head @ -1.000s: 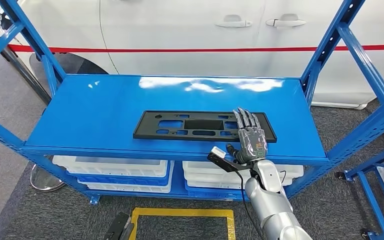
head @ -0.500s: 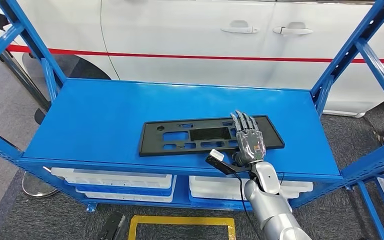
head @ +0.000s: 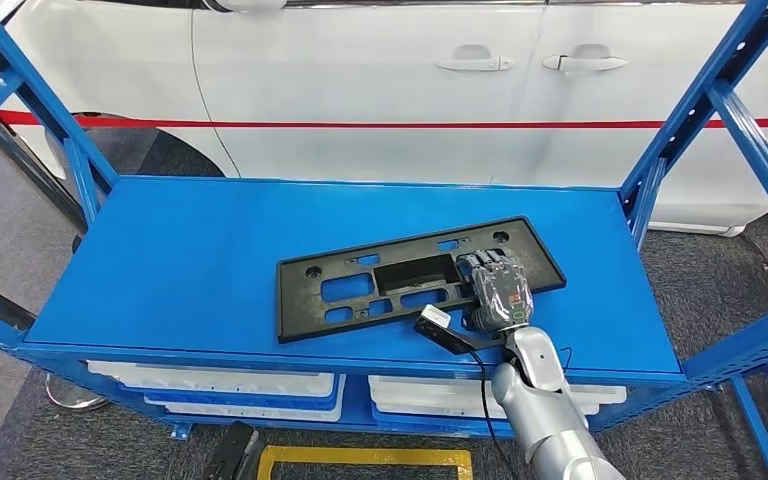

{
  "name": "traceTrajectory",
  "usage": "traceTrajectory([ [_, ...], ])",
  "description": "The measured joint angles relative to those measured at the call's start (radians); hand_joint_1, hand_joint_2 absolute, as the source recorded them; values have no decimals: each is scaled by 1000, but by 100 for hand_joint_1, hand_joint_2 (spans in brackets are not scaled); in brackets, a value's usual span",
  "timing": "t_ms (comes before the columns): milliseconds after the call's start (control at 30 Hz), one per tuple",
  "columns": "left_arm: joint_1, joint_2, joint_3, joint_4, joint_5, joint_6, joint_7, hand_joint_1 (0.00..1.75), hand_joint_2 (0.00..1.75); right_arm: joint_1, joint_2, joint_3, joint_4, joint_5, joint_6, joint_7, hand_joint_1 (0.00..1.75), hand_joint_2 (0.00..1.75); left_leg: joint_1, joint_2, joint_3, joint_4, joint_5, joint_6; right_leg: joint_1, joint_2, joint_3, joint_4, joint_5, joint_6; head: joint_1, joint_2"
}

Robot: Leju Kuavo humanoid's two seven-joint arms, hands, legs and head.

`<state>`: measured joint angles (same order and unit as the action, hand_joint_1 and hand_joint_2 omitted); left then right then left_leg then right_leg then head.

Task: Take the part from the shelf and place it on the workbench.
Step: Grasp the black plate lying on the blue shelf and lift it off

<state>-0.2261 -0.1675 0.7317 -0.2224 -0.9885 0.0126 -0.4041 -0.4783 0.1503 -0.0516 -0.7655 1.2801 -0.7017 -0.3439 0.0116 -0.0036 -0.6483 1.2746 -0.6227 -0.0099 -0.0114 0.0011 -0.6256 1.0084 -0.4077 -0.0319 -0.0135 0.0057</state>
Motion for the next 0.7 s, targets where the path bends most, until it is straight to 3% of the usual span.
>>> traceTrajectory([
  [33, 2, 0, 0, 0, -1, 9, 2, 0, 0, 2, 0, 0, -1, -1, 0, -2, 175, 175, 2, 0, -22, 21, 9, -2, 0, 1, 3, 1, -3, 1, 0, 0],
  [67, 3, 0, 0, 0, -2, 21, 3, 0, 0, 5, 0, 0, -3, -1, 0, -3, 175, 175, 3, 0, -24, 2, 38, -3, -1, 1, 6, 3, -6, 2, 0, 0],
  [133, 4, 0, 0, 0, -3, 47, 6, 0, 0, 12, 0, 0, -8, -2, 0, -6, 175, 175, 6, 1, 19, -125, 124, -1, -1, 3, 13, 9, -15, 9, 0, 0],
  [200, 3, 0, 0, 0, 0, 61, 5, 0, 0, 21, 0, -1, -16, -9, 0, -16, 175, 175, 3, 0, 60, -232, 169, 7, 2, 5, 13, 17, -21, 19, 0, 0],
  [367, 10, -2, 0, 0, 14, 88, -3, 0, 0, 36, 1, -9, -39, -52, 0, -65, 175, 175, 0, -3, 70, -262, 179, 38, 0, 4, 6, 31, -34, 48, 0, 0],
  [433, 11, -4, 1, 0, 19, 101, -1, 0, 0, 38, 1, -14, -44, -70, 0, -77, 175, 175, 2, -2, 72, -268, 184, 49, -2, 3, -33, 115, -85, 56, 1, 0],
  [500, 14, -7, 2, 0, 23, 124, -3, 0, 0, 41, 2, -20, -46, -98, 0, -98, 175, 175, 0, -1, 71, -268, 183, 53, -2, 3, -100, 251, -145, 61, 1, 0],
  [533, 17, -8, 3, 0, 27, 137, -9, 0, 0, 43, 2, -22, -48, -119, 0, -114, 175, 175, 0, -1, 72, -267, 182, 53, -2, 3, -125, 297, -156, 62, 1, 0],
  [567, 20, -10, 4, 0, 31, 145, -16, 0, 0, 45, 3, -24, -55, -152, 0, -135, 175, 175, -1, -2, 73, -266, 181, 53, -2, 3, -132, 307, -147, 62, 1, 0],
  [633, 23, -14, 7, 0, 41, 135, -25, 0, 0, 54, 1, -20, -93, -254, 2, -163, 175, 175, -1, -4, 76, -262, 176, 51, -2, 3, -91, 214, -82, 57, 1, 0],
  [700, 27, -16, 13, 0, 55, 97, -33, 0, 87, 67, -8, 11, -180, -381, 14, -139, 175, 175, -4, -5, 76, -255, 168, 45, 0, 3, -29, 83, -30, 50, 1, 0],
])
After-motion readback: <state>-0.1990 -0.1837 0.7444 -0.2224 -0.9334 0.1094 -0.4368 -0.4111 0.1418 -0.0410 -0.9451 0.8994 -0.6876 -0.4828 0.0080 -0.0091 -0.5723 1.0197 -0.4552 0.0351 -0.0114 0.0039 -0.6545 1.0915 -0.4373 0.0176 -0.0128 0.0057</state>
